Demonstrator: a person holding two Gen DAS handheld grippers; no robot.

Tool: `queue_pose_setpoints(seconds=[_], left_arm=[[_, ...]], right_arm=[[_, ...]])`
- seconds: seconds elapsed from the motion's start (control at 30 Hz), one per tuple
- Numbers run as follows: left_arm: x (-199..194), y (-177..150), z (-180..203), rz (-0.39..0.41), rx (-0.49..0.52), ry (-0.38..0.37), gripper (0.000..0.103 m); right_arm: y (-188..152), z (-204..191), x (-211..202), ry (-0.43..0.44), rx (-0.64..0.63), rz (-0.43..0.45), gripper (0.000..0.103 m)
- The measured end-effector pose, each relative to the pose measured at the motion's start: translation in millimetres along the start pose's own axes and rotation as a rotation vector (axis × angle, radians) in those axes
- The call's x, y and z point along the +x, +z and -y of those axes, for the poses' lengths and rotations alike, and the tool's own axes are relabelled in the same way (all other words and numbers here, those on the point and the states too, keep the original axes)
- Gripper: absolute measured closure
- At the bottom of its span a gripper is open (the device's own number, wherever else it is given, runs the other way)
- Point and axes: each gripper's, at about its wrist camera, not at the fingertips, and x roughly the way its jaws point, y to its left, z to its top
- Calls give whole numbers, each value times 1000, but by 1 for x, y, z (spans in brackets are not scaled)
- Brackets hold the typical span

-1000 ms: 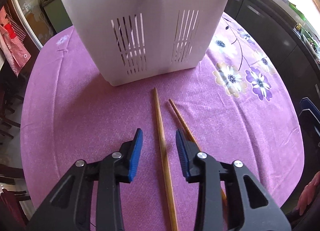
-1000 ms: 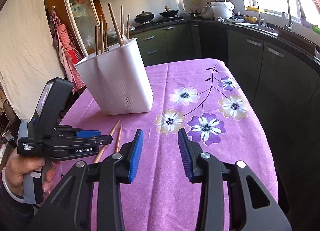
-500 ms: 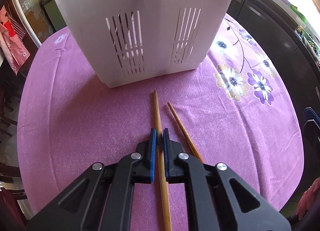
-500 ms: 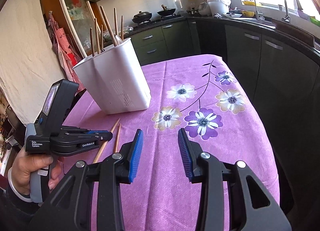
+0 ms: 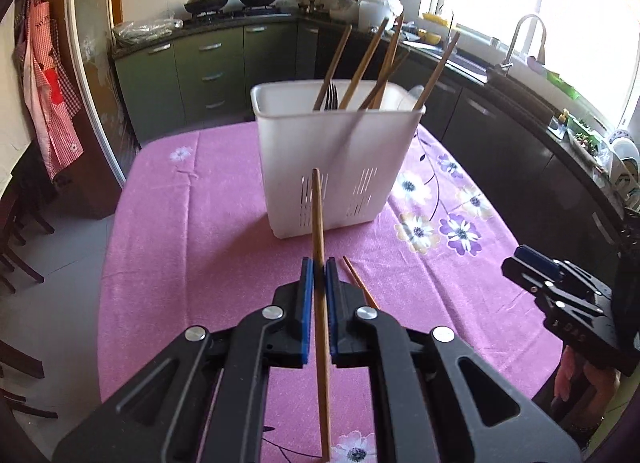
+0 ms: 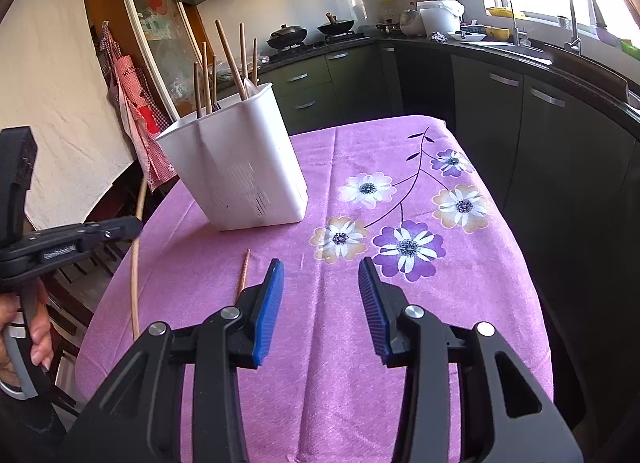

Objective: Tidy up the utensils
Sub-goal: 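Grasp one of the last two chopsticks with the left gripper and lift it, then grasp the last chopstick with the right gripper and lift it upright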

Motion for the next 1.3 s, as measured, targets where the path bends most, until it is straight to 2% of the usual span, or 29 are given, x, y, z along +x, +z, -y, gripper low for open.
queue_pose_setpoints(seconds=[0.07, 0.17, 0.3, 0.57, 0.67, 0.8, 0.93, 1.0, 1.2, 1.3], left_arm=[[-17, 0, -1, 38, 2, -5, 97], [-36, 0, -3, 92, 14, 6, 97], [-48, -5, -2, 120, 20, 8, 97], [-66, -17, -6, 153, 34, 38, 97], [-69, -20, -7, 158, 39, 39, 97], [-73, -23, -6, 163, 49, 41, 96], [-75, -24, -5, 167, 59, 43, 96], [-75, -25, -6, 168, 60, 39, 96], [-76, -26, -5, 169, 68, 40, 96], [-76, -26, -4, 169, 71, 41, 96]], right_arm=[[0, -3, 1, 4, -11, -10, 63], [-1, -11, 7, 15, -33, -33, 54], [-3, -24, 21, 28, -82, -86, 49], [5, -74, 87, 42, -266, -278, 49], [8, -88, 113, 36, -299, -345, 50], [9, -99, 136, 10, -334, -388, 50], [6, -106, 152, -18, -359, -428, 56], [4, -107, 157, -24, -362, -441, 63], [4, -110, 163, -31, -375, -444, 65], [6, -114, 167, -17, -375, -450, 85]])
